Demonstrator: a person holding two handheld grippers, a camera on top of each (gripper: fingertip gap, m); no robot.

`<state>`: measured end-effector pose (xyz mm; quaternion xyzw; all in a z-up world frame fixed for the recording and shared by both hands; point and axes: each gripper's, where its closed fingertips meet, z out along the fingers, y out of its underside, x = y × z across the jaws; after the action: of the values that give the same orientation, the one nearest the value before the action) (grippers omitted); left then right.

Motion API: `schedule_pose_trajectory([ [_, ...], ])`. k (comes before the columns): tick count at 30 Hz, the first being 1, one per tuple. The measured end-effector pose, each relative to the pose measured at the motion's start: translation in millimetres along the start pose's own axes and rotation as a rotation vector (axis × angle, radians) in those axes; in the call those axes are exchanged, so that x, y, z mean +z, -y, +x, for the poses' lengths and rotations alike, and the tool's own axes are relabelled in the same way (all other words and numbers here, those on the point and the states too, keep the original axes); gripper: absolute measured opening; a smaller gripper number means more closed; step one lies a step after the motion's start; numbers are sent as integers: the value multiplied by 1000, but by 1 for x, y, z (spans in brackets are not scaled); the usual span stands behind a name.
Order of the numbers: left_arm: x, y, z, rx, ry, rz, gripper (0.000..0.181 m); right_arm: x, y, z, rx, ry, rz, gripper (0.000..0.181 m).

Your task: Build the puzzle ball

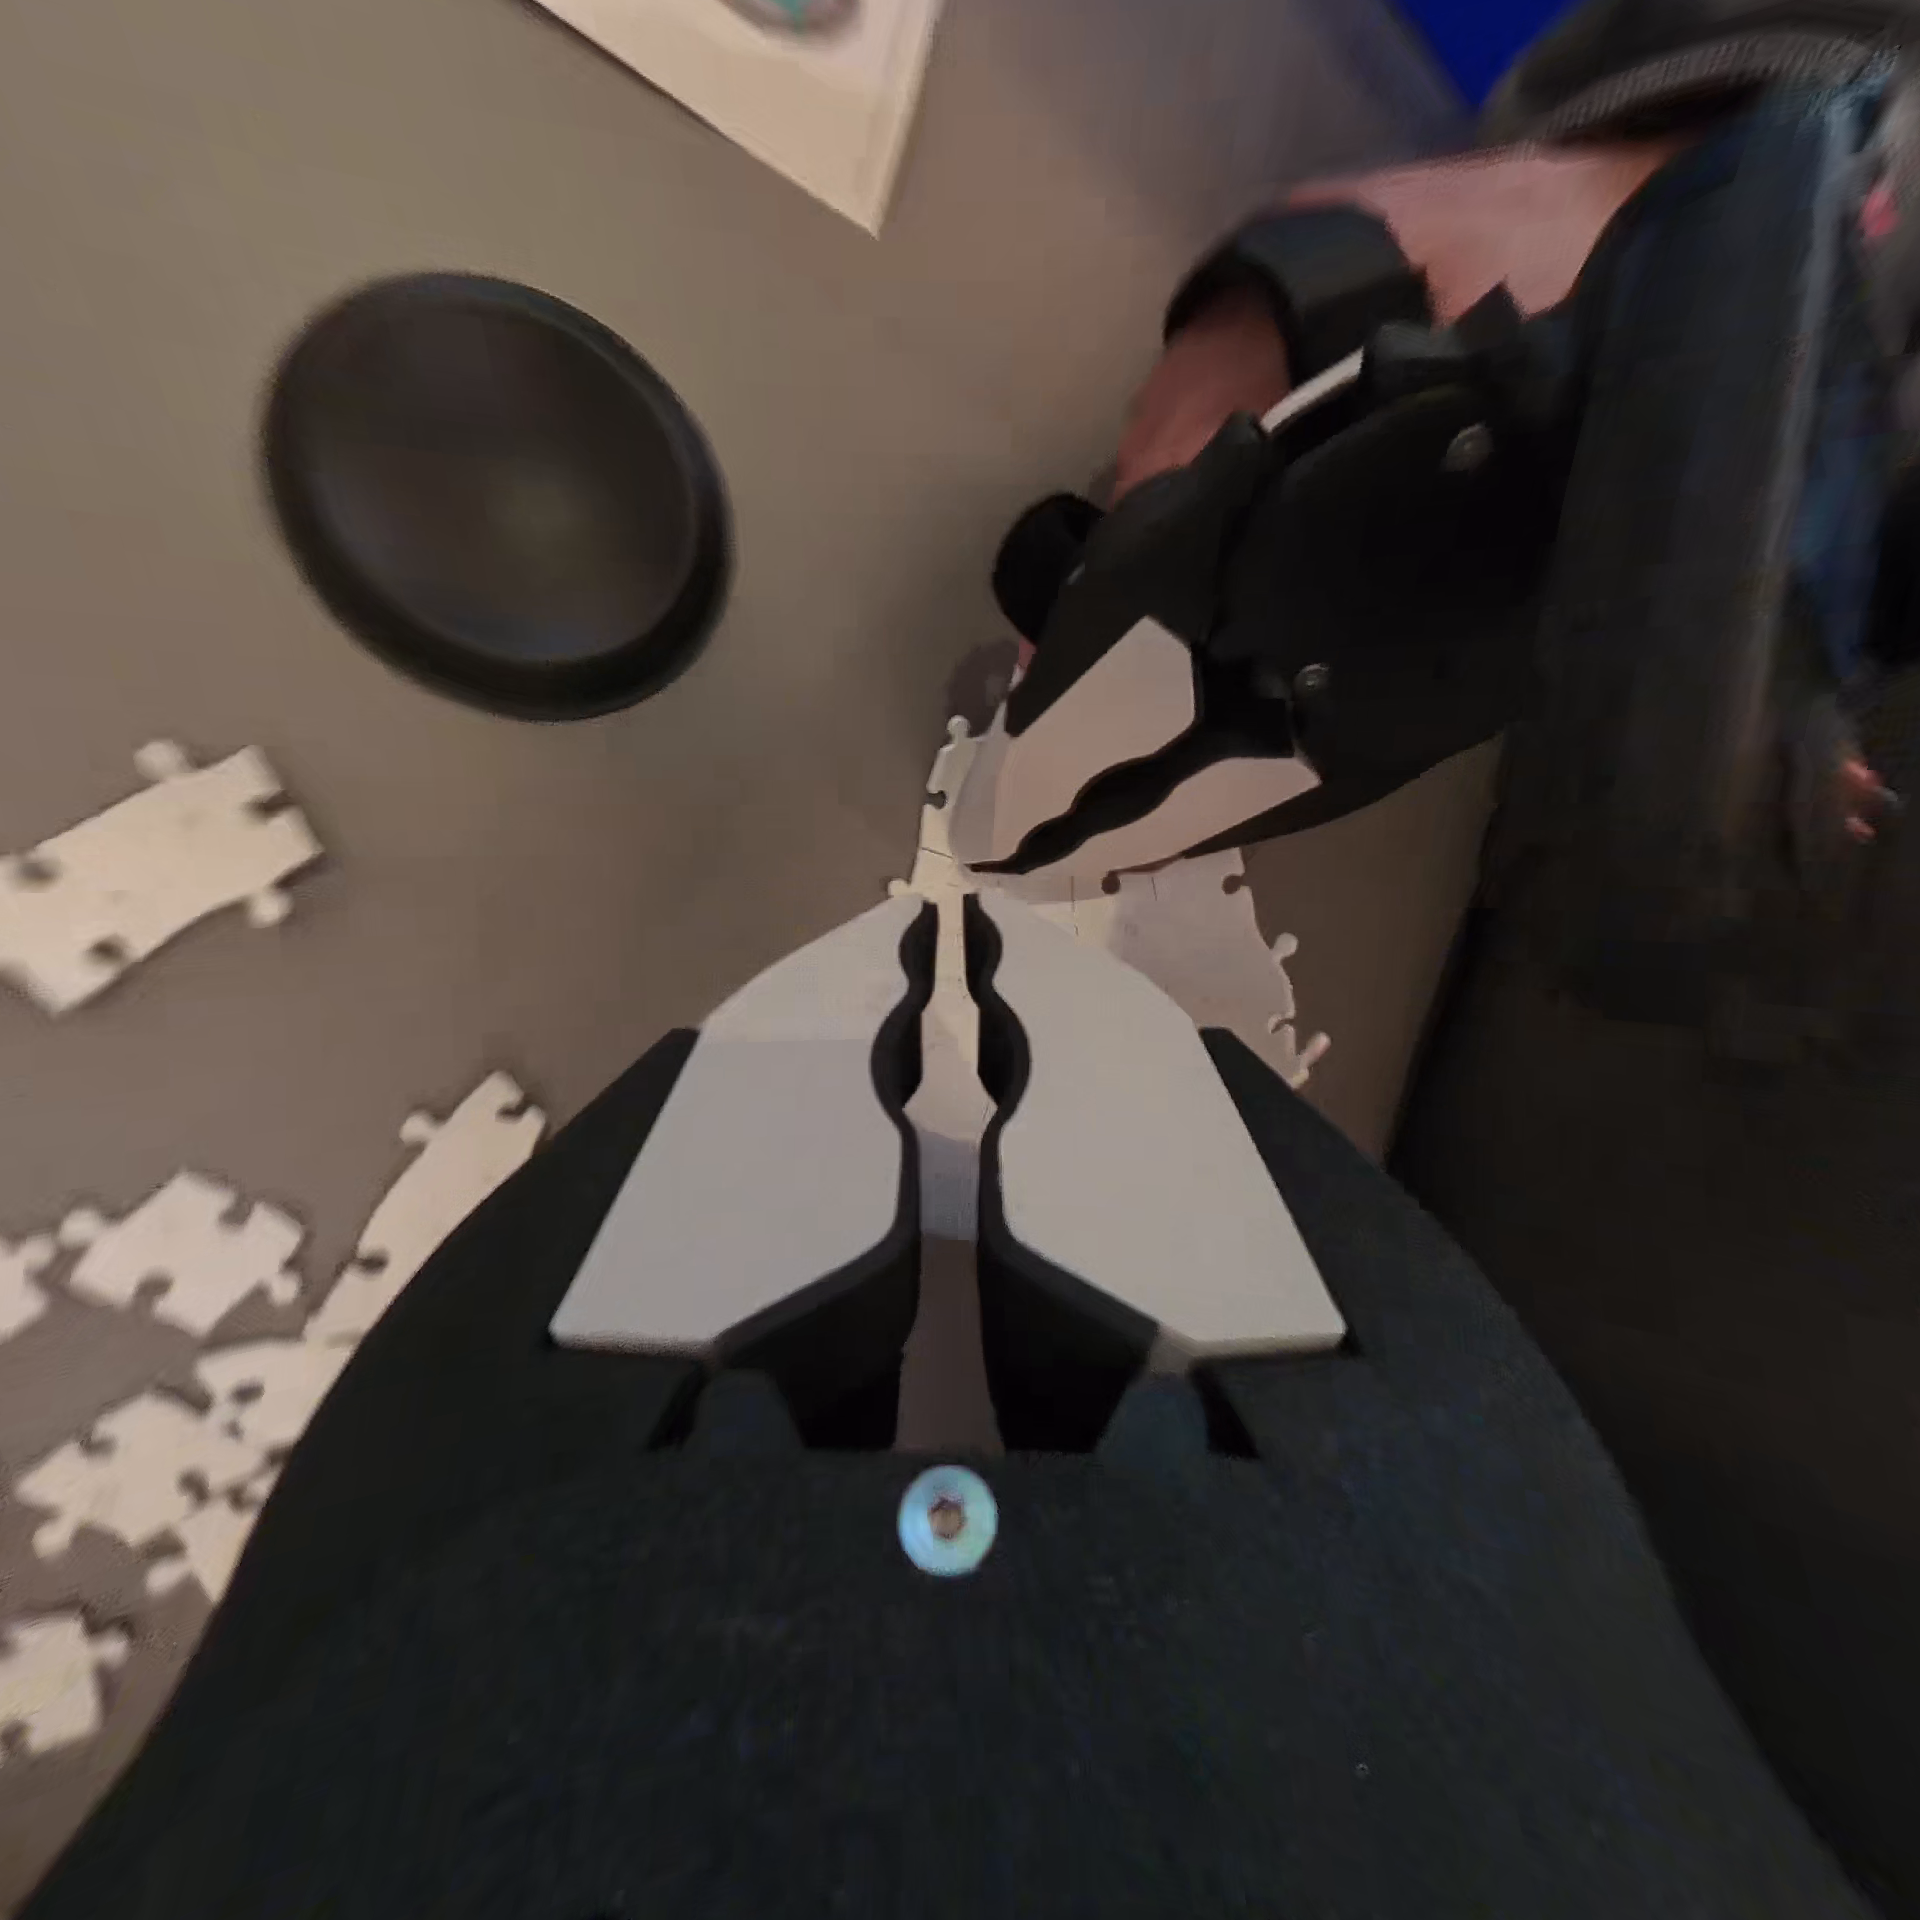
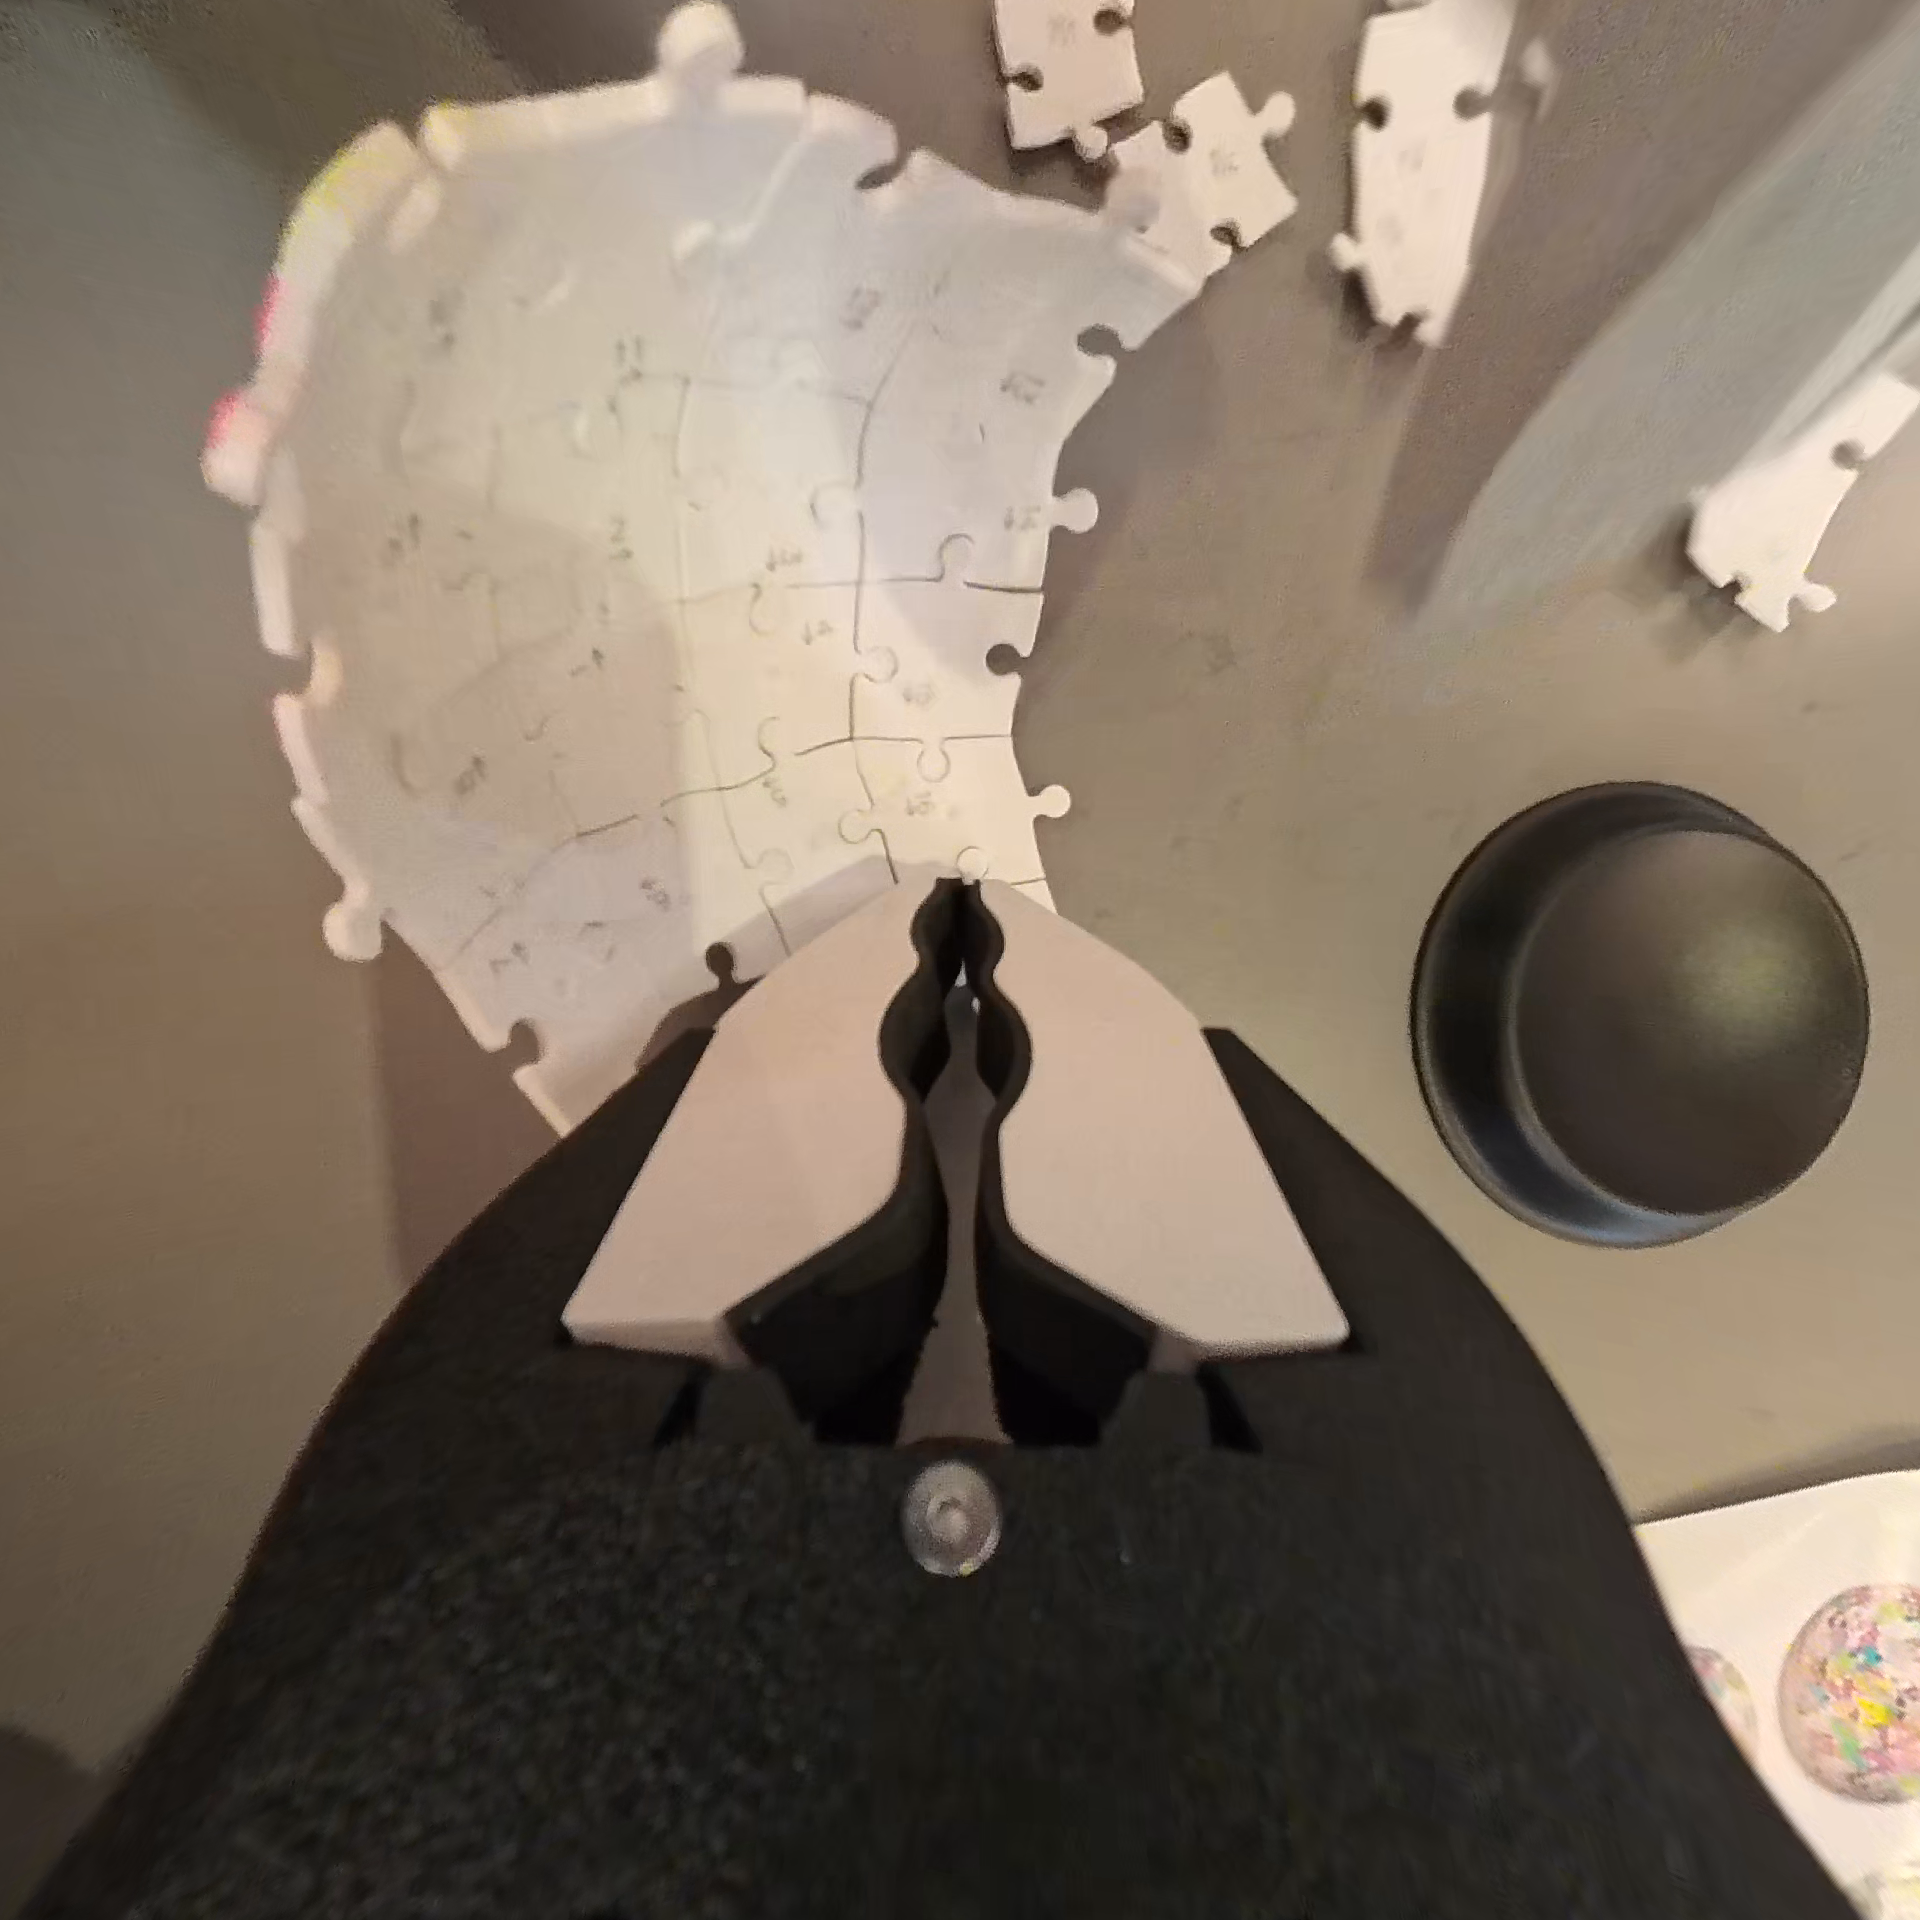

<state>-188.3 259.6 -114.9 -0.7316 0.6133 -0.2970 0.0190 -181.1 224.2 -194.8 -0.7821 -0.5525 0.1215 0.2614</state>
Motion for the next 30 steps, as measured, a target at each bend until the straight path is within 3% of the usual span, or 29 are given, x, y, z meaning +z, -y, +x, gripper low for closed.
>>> schedule_pose_trajectory([
  [4, -33, -27, -8, -176, 112, 285, 7, 0, 0, 0, 11, -7, 7, 1],
  [8, -22, -77, 9, -341, 86, 450, 9, 0, 0, 0, 15, -16, 8, 1],
  [10, -7, -89, 27, -356, 20, 496, 14, 0, 0, 0, 20, -6, -2, 0],
  [18, 44, -84, 50, -191, 32, 438, 56, 2, 3, 3, 80, 61, -44, 0],
  [30, 51, -74, 50, -145, 67, 445, 57, 7, 8, 5, 46, 51, -139, 1],
])
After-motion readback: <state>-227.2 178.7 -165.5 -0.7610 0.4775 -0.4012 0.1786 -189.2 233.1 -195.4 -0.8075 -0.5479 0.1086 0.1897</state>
